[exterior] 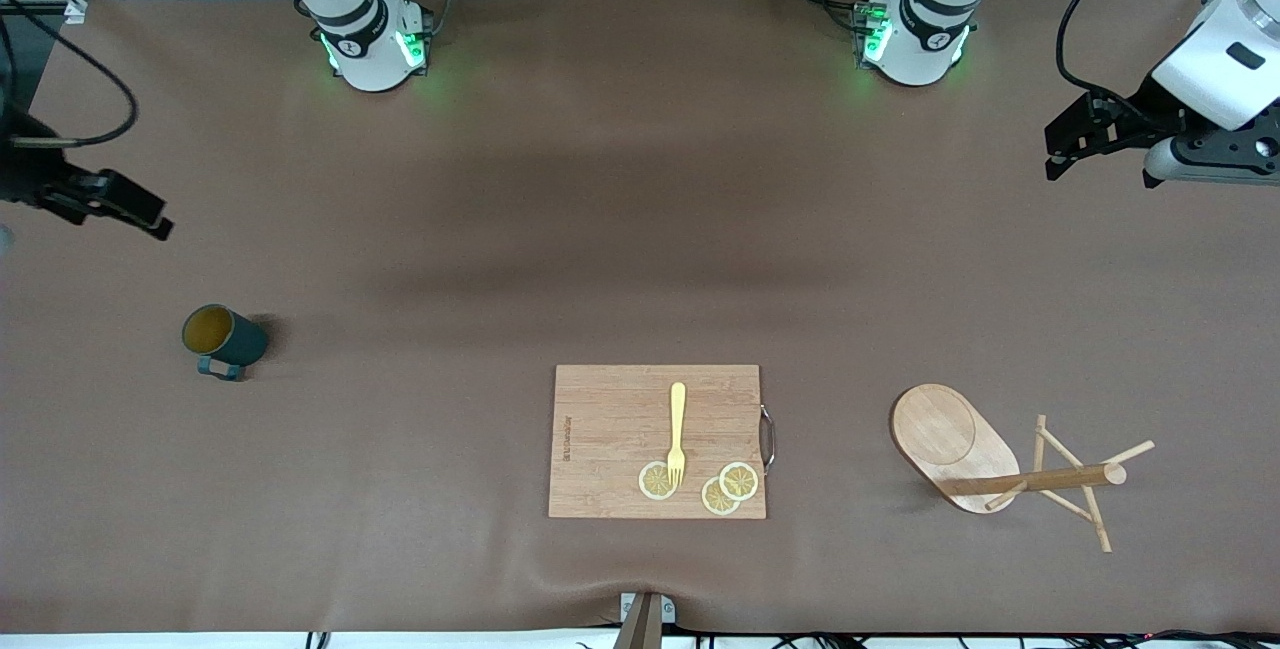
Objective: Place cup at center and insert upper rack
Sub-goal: 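Reach the right gripper toward the teal mug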
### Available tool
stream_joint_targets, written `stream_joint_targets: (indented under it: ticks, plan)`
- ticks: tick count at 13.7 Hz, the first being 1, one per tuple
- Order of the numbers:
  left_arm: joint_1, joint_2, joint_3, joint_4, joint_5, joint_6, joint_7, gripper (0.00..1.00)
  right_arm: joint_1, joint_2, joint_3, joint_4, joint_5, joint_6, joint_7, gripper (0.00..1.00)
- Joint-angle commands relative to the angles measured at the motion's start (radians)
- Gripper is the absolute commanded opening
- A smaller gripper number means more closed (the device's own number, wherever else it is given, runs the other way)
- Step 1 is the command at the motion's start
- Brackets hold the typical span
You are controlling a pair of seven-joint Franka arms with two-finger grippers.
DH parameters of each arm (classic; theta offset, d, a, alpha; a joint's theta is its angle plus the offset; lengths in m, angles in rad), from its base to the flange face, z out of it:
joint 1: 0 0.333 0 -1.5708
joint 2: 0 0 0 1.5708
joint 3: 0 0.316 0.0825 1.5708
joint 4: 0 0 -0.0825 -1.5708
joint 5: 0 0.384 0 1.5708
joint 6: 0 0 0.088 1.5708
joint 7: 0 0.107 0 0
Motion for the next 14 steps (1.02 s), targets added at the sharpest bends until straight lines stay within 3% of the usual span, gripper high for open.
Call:
stream_joint_targets:
  ticks: [1,14]
  plan:
    - [0.007,-0.014,0.004,0.005,-0.018,-0.018,-0.006,1.0,-0.015,0.005,-0.012,0.02,-0.014,-0.014,-0.002,1.0]
    - [-0.013,0.006,-0.001,0.004,-0.017,-0.013,-0.012,1.0,-0.053,0.022,-0.012,0.017,-0.014,-0.01,-0.005,1.0]
